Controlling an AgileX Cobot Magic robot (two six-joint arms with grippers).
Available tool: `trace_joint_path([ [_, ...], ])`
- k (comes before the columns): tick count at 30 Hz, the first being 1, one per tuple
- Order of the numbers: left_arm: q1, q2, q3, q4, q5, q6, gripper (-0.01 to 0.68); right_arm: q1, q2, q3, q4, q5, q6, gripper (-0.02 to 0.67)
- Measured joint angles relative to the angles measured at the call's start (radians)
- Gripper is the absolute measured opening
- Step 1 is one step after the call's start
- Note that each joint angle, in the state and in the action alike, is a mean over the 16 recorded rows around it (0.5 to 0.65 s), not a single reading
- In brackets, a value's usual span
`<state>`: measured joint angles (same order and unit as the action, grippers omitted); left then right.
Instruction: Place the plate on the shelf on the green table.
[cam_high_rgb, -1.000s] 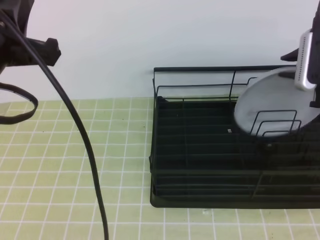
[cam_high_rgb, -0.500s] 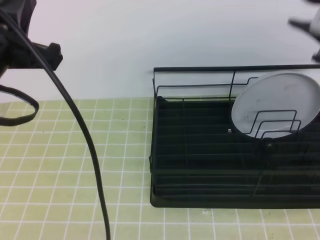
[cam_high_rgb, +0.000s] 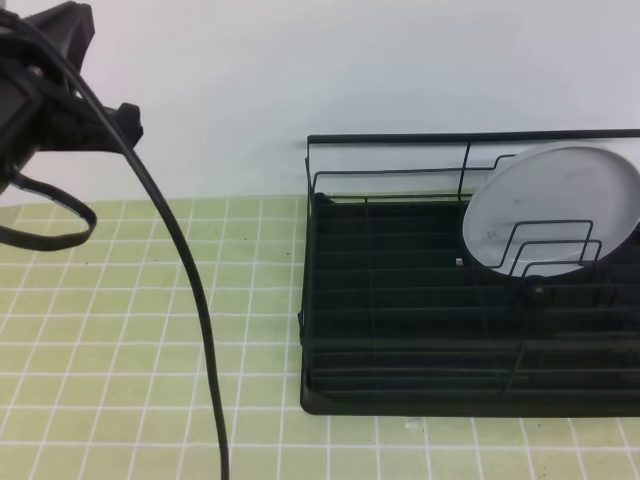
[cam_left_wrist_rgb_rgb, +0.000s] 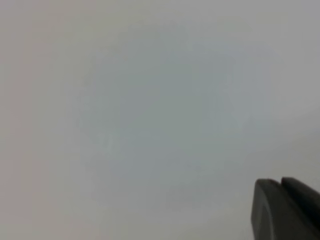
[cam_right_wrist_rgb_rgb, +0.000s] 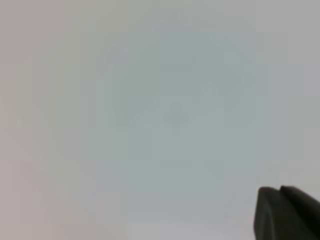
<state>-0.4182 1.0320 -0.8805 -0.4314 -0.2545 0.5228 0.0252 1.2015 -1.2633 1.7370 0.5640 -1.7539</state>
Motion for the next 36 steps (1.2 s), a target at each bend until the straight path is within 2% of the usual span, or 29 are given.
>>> trace_joint_path([
  [8, 0.082, -0.095, 0.0, 0.0, 0.187, -0.001, -0.001, 0.002, -0.06, 0.009, -0.033, 0.156, 0.153, 0.0],
  [16, 0.257, -0.252, 0.0, 0.002, 0.398, -0.002, -0.001, 0.006, -0.207, 0.098, -0.256, 0.152, 0.199, 0.0],
  [25, 0.453, -0.41, 0.0, 0.004, 0.509, -0.007, -0.001, 0.002, -0.637, 0.427, -0.476, -0.117, 0.277, 0.0],
  [31, 0.541, -0.497, 0.004, 0.004, 0.566, -0.033, -0.002, -0.001, -0.915, 0.659, -0.479, -0.316, 0.29, 0.0],
  [36, 0.583, -0.569, 0.054, 0.006, 0.604, -0.07, -0.002, -0.001, -1.044, 0.777, -0.47, -0.436, 0.307, 0.0],
])
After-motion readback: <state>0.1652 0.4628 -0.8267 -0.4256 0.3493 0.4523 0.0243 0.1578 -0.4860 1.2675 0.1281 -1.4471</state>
